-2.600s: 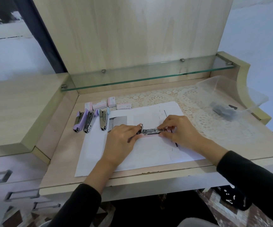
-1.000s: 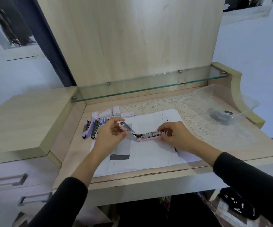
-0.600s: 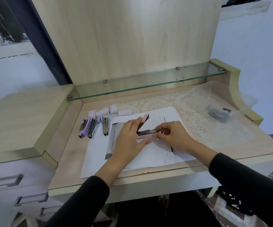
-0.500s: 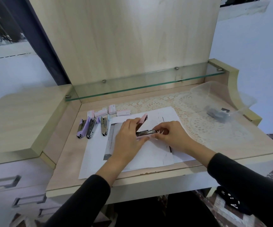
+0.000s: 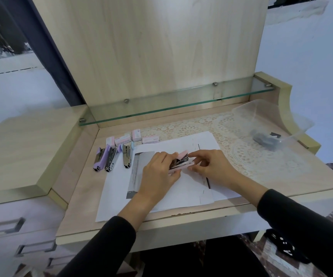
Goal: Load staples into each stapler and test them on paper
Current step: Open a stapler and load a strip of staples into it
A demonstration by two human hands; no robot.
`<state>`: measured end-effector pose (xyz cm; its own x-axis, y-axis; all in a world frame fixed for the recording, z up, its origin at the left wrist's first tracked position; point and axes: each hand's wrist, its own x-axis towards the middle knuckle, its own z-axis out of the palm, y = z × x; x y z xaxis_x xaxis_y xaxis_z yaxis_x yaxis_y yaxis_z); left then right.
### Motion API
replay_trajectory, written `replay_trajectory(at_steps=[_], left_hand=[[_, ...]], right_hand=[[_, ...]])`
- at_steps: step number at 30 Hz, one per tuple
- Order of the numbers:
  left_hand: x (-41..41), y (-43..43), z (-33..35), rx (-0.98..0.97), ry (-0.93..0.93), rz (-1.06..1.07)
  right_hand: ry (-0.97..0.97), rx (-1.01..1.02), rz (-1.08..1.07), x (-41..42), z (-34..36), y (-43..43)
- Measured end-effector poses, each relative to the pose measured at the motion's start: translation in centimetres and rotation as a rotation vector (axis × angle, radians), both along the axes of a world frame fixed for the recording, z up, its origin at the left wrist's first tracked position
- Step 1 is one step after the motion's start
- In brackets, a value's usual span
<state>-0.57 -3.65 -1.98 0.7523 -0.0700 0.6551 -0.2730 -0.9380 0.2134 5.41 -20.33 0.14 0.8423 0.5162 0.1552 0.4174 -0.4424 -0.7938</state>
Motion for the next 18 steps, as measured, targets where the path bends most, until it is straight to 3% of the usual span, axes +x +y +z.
replay_trajectory(at_steps=[8, 11, 15, 18], left_hand=[[-0.5, 0.2, 0.4, -0.037, 0.077, -0.03], [-0.8, 0.4, 1.5, -0.256, 0.089, -0.114], [-1.4, -0.1, 3.8, -0.695, 0.281, -0.153], [-1.9, -0.2, 4.6, -0.779, 0.389, -0.198]], right_hand=[[-0.008, 0.026, 0.024, 0.0, 0.1, -0.3], [0.004, 0.068, 0.012, -0.2, 0.7, -0.5], [0.007, 0.263, 0.019, -0.5, 2.4, -0.9], [0.047, 0.346, 0.094, -0.9, 3.8, -0.7]])
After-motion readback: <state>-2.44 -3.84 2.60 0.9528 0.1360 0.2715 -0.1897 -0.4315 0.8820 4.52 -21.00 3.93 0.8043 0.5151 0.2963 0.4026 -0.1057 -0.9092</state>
